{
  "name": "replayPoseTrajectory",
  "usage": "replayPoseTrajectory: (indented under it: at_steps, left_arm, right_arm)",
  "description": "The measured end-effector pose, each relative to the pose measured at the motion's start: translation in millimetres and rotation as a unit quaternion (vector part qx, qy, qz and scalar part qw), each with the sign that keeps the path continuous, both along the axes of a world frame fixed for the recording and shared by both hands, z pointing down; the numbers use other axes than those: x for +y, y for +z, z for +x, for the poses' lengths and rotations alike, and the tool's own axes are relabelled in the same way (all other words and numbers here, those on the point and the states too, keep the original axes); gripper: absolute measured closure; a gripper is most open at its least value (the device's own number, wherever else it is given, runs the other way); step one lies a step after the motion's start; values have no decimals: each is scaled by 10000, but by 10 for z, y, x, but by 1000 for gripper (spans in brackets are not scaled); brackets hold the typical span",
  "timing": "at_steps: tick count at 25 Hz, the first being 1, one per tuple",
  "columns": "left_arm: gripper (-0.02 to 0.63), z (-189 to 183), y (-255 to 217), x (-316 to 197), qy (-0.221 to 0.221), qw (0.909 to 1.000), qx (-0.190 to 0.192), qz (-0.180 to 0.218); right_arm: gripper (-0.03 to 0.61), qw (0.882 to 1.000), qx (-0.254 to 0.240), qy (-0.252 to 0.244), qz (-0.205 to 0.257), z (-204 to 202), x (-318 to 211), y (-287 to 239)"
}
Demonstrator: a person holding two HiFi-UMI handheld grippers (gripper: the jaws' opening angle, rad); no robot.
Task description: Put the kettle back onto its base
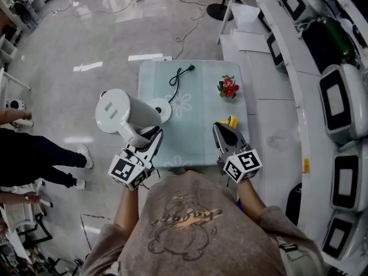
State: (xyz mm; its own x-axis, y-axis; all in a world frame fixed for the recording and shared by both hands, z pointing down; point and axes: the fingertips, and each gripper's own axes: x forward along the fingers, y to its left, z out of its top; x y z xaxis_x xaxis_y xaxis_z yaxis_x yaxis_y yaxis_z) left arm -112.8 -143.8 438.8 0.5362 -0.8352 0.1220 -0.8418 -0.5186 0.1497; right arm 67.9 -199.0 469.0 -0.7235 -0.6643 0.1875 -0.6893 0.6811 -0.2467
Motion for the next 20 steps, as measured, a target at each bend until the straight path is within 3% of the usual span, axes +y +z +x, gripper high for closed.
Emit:
replayPoseTrajectory:
  at_steps: [3,20]
  left_arm:
    - [552,-43,76,-155,104,9999,-16,88]
    - [552,-135,1057,-893,574,9973,32,-449]
  right_arm:
    - [577,10000,21,82,-32,-37,-57,2]
    - [577,9964,514,642,-224,78,-217,132]
